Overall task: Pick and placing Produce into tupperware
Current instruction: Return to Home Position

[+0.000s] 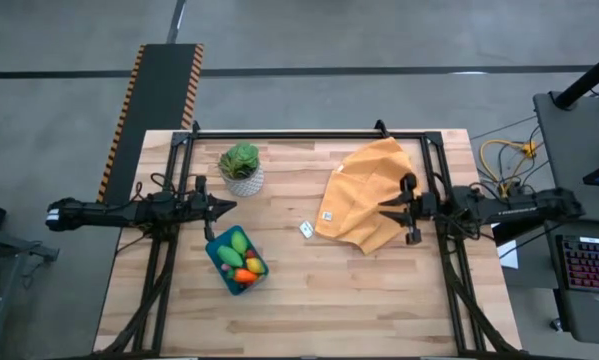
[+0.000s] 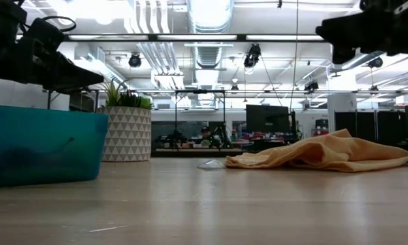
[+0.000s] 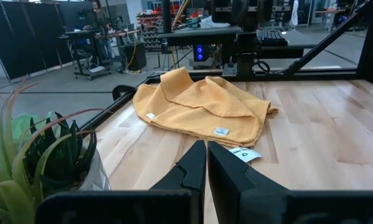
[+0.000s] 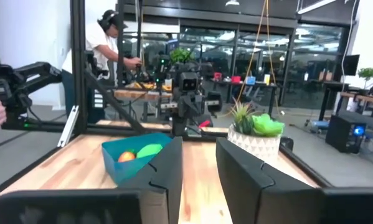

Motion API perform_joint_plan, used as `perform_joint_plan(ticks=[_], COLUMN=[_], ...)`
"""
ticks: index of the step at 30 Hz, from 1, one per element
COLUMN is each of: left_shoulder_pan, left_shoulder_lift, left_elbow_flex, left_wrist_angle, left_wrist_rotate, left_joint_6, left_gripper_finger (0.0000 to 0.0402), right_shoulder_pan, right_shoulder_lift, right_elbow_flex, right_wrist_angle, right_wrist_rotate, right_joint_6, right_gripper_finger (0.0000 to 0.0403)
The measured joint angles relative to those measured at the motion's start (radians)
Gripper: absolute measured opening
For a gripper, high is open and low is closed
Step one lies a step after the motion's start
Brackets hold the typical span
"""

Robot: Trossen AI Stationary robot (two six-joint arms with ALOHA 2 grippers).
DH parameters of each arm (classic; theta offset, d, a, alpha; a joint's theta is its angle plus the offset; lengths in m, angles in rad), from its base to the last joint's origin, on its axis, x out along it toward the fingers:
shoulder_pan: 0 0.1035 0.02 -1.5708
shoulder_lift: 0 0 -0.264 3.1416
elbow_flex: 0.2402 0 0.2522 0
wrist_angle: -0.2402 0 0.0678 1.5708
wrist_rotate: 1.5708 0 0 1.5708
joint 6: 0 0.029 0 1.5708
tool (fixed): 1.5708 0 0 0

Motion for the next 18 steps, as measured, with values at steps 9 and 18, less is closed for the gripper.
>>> perform_joint_plan(ticks=[9,18], left_shoulder_pan=[0.0,0.0], left_shoulder_lift=[0.001,0.002], left_elbow_flex=[0.0,0.0], left_wrist_angle=[-0.001,-0.001], left_wrist_rotate=[0.0,0.0], left_joint_6=[0.0,0.026], left_gripper_finger=[0.0,0.0], right_shoulder_pan=[0.0,0.0], right_shoulder_lift=[-0.109,-0.154], right_elbow_flex=[-0.07,-0.071], right_wrist_angle=[-0.09,-0.255], right_wrist_rotate=[0.029,0.073], right_joint_6=[0.007,0.071], right_gripper_finger=[0.0063,0.0042])
